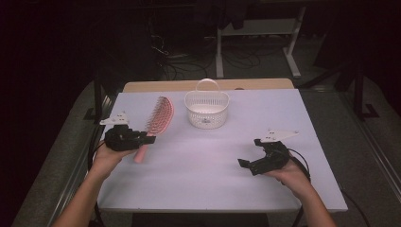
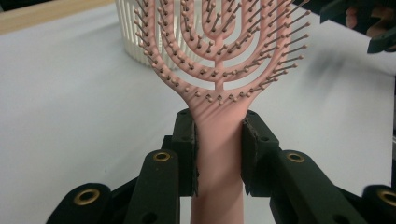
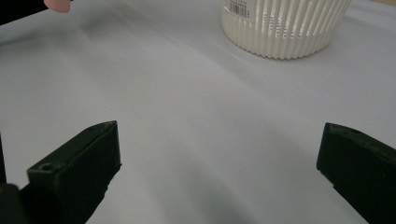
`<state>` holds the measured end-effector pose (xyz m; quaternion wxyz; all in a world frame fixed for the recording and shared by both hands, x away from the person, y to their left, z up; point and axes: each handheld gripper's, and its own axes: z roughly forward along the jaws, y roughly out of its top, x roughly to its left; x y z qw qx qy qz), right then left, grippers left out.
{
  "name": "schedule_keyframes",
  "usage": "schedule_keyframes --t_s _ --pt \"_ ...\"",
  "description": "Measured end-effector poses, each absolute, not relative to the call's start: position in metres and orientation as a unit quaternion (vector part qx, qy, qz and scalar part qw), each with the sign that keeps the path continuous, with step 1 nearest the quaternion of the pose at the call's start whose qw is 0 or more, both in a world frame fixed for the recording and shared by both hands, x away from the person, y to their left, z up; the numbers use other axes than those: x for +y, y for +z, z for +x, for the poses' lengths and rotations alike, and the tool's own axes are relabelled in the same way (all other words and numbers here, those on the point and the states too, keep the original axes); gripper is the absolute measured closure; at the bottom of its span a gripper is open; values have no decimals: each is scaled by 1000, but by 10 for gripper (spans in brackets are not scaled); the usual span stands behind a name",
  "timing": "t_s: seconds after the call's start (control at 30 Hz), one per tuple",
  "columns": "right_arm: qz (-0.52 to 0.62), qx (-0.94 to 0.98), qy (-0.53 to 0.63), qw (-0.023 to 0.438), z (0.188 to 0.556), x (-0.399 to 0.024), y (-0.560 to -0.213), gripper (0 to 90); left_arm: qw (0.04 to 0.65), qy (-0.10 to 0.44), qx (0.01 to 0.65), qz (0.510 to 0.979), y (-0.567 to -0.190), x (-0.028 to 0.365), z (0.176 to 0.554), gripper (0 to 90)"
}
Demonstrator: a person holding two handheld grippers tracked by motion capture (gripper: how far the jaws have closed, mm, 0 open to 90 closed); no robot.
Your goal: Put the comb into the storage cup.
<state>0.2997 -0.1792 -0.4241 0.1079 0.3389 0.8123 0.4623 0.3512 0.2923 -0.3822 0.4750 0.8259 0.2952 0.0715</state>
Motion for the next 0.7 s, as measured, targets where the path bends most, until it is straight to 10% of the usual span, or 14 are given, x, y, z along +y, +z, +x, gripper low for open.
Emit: schedule_keyframes --t_s 0.7 --pt "339 812 464 106 300 -179 -424 0 507 76 263 817 -361 261 381 706"
